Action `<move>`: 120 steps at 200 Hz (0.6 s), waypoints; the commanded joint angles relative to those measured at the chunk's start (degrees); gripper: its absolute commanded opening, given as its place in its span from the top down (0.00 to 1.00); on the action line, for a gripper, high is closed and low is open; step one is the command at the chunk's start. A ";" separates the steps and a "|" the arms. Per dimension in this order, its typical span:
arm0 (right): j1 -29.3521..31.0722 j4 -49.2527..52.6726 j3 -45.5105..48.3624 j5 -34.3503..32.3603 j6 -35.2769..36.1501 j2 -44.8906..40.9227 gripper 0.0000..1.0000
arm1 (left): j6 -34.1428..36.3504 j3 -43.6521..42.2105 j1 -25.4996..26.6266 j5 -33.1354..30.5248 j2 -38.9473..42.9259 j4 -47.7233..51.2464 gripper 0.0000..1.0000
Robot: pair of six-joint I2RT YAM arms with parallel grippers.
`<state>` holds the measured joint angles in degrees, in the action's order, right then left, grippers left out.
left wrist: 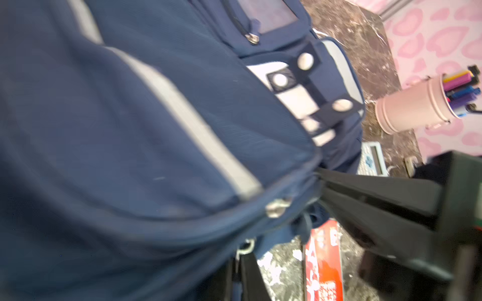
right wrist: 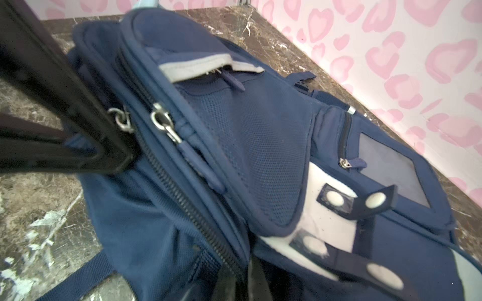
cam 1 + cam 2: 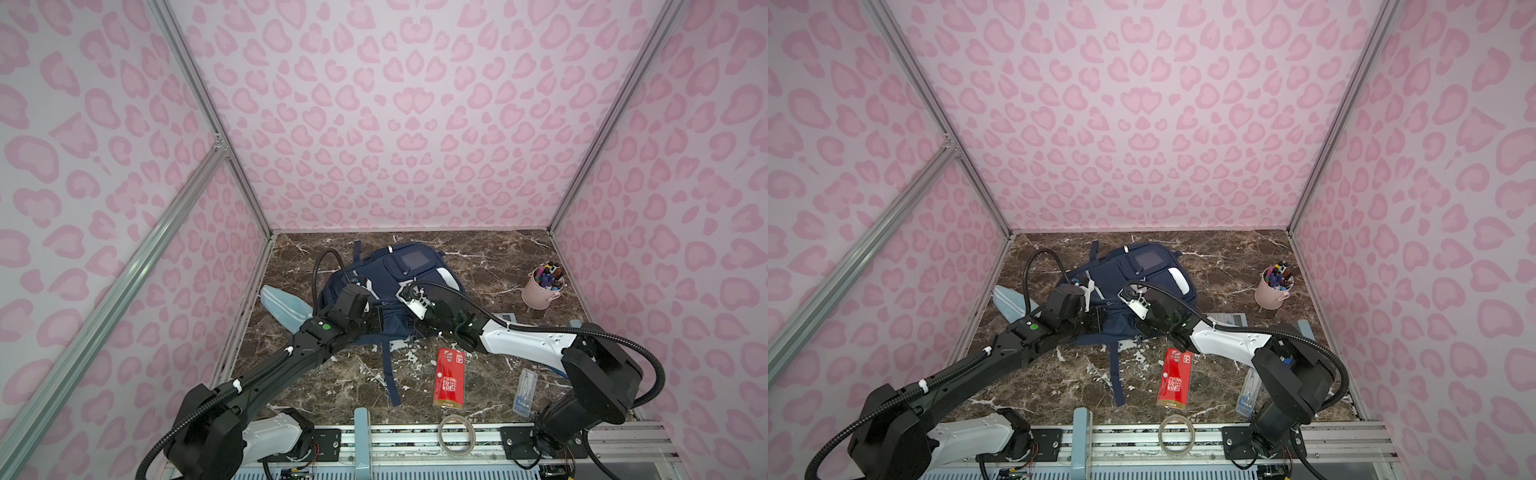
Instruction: Pack the student bag
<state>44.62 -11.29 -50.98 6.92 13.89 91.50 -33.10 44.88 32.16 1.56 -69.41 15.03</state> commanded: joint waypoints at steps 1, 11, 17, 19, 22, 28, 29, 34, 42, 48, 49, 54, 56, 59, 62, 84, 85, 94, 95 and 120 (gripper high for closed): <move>-1.97 -0.33 0.40 -0.68 0.36 -1.33 1.00 | 1.66 -0.92 -3.99 -9.67 -0.25 2.70 0.97; -2.51 -0.12 0.51 -0.68 0.91 -1.67 1.00 | 2.21 -0.95 -5.88 -9.94 -0.98 2.39 0.97; -2.88 0.19 0.47 -0.62 1.37 -1.69 1.00 | 2.60 -0.94 -6.66 -10.27 -1.38 2.03 0.97; -3.01 0.38 0.50 -0.60 1.50 -1.68 1.00 | 2.74 -0.94 -6.89 -10.44 -1.55 1.94 0.97; -3.23 0.63 0.44 -0.60 1.66 -1.68 1.00 | 2.96 -0.85 -7.22 -10.75 -1.78 1.88 0.97; -3.73 1.28 0.16 -0.75 1.81 -1.55 1.00 | 3.25 -0.56 -7.73 -11.53 -2.26 2.11 0.97; -3.87 1.36 0.13 -0.80 1.83 -1.52 1.00 | 3.28 -0.53 -7.77 -11.69 -2.33 2.16 0.97; -4.41 1.74 -0.04 -0.92 1.84 -1.43 1.00 | 3.51 -0.22 -8.13 -12.25 -2.68 2.38 0.97; -5.54 2.00 0.02 -0.90 1.93 -1.36 1.00 | 3.62 -0.08 -8.62 -12.26 -2.92 2.54 0.97; -6.34 1.85 0.34 -0.78 1.96 -1.33 1.00 | 3.72 -0.26 -8.78 -11.61 -2.73 2.15 0.97; -6.58 1.83 0.39 -0.77 1.95 -1.37 1.00 | 3.69 -0.33 -8.78 -11.46 -2.70 2.04 0.97; -7.41 1.80 0.52 -0.64 1.93 -1.26 1.00 | 3.90 -0.60 -8.79 -10.49 -2.31 1.40 0.97; -7.63 1.80 0.53 -0.60 1.93 -1.31 1.00 | 3.92 -0.79 -8.72 -10.06 -2.14 1.08 0.97; -8.06 1.91 0.56 -0.64 1.93 -1.25 1.00 | 3.93 -1.02 -8.78 -9.22 -1.94 0.86 0.97; -8.40 1.94 0.61 -0.62 1.85 -1.16 1.00 | 3.92 -1.24 -8.76 -8.30 -1.73 0.48 0.97; -9.38 -0.01 0.53 -4.13 1.16 -0.42 1.00 | 2.59 -1.73 -6.67 -3.20 -0.03 -0.44 0.97; -9.38 -0.07 0.53 -4.25 1.19 -0.35 1.00 | 2.51 -1.73 -6.45 -3.13 0.06 -0.44 0.97; -9.30 -0.85 0.11 -5.99 0.16 0.10 1.00 | 1.73 -1.52 -4.48 -2.10 0.87 -0.35 0.97; -9.29 -0.89 0.06 -6.10 -0.05 0.09 1.00 | 1.64 -1.49 -4.22 -2.05 0.99 -0.39 0.97; -8.01 -3.44 2.32 -2.65 -4.57 -3.44 0.47 | -0.78 -0.18 1.68 0.88 2.61 -0.90 0.97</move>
<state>35.75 -9.45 -50.81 7.64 14.17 90.89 -31.38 43.51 30.04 0.51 -68.03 12.69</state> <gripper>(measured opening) 0.244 0.084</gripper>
